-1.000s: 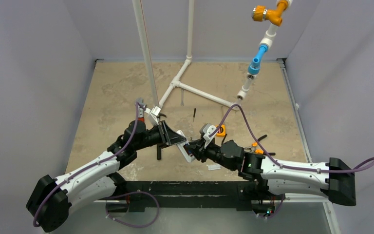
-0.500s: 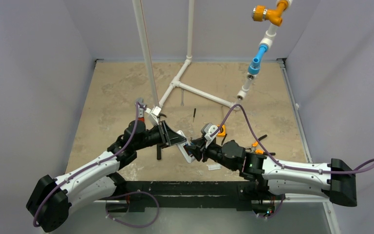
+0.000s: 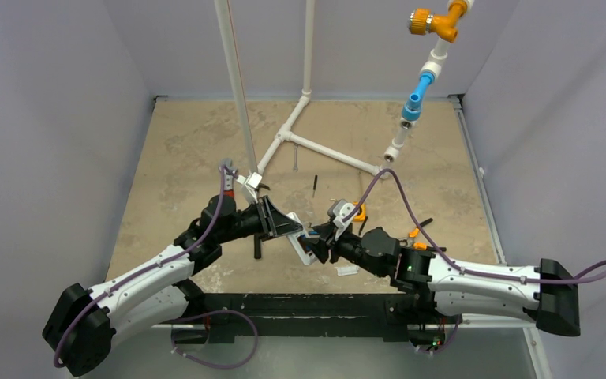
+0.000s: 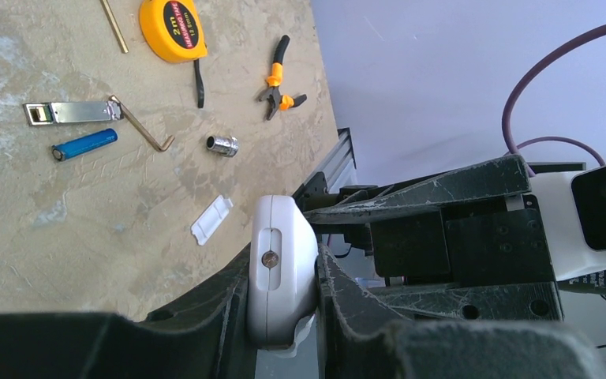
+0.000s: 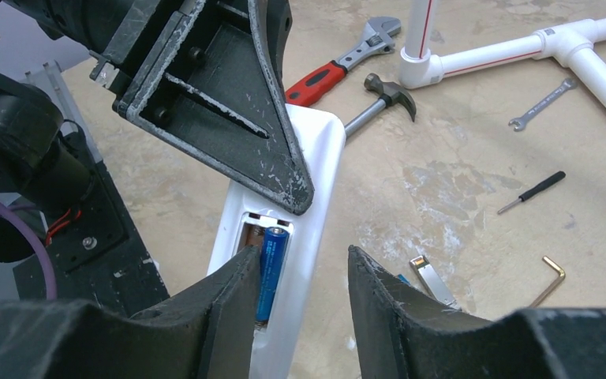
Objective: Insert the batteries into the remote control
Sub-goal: Load the battery into the remote control.
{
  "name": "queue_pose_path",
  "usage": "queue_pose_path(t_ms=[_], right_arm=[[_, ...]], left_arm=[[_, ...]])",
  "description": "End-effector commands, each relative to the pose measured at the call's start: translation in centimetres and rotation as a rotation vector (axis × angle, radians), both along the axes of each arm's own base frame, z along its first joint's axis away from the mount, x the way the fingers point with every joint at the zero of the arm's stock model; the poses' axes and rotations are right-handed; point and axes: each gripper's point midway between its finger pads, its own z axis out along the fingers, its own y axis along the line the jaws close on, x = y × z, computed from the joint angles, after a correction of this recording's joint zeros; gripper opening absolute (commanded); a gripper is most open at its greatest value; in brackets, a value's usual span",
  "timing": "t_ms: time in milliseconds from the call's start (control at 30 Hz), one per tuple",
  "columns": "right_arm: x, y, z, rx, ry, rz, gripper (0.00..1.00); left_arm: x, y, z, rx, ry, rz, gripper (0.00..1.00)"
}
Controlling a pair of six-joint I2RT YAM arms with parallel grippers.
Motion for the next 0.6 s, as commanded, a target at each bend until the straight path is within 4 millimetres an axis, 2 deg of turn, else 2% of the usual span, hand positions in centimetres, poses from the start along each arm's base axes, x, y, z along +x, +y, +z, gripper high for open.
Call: queue_pose_path(t_ms=[0, 567], right_arm=[[0.39, -1.18, -1.13, -0.052, 0.001, -0.032, 0.43], [-0.52, -1.35, -0.67, -0.026, 0.016, 0.009, 0.48]], left_arm=[[-0.23, -0.80, 3.58, -0.089, -0.074, -0.044, 0.00], [-0.28, -0.80, 3.24, -0.085, -0.068, -0.046, 0.00]])
